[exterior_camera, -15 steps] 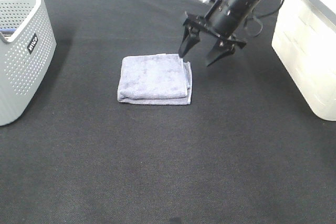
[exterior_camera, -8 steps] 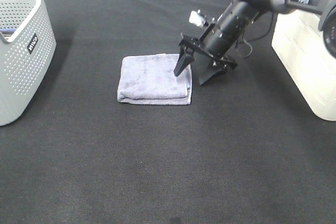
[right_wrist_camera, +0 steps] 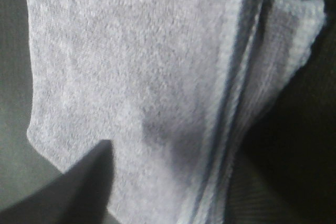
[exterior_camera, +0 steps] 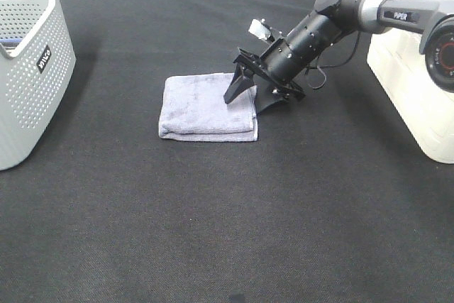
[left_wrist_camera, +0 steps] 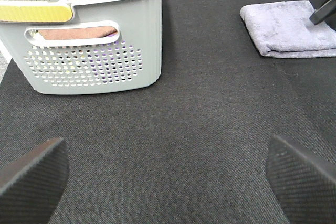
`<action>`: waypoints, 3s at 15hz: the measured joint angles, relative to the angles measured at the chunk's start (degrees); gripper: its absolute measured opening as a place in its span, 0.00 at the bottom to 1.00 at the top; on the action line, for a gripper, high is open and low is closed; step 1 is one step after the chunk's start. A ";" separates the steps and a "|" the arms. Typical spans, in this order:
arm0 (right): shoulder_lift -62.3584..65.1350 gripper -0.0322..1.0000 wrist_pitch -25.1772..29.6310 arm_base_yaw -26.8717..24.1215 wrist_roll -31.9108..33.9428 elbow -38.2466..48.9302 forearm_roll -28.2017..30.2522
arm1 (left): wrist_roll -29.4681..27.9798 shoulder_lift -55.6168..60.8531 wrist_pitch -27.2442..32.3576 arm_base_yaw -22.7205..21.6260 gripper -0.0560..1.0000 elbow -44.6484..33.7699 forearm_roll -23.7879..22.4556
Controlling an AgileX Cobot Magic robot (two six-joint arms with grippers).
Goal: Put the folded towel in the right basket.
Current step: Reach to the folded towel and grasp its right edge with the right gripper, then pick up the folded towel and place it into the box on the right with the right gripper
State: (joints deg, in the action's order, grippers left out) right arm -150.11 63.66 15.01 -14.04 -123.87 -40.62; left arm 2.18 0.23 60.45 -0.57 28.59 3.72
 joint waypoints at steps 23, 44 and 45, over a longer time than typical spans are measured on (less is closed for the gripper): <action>20.57 0.08 6.30 0.00 1.66 -20.86 17.99 | 0.00 0.00 0.00 0.00 0.97 0.00 0.00; 30.02 0.09 6.13 -27.85 8.54 -0.40 34.72 | 0.00 0.00 0.00 0.00 0.97 0.00 0.00; 29.28 0.14 6.02 -28.48 9.11 -0.29 34.26 | 0.00 0.00 0.00 0.00 0.97 0.00 0.00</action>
State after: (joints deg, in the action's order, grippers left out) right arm -120.84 69.67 -13.46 -4.93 -124.16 -6.36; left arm 2.18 0.23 60.45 -0.57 28.59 3.72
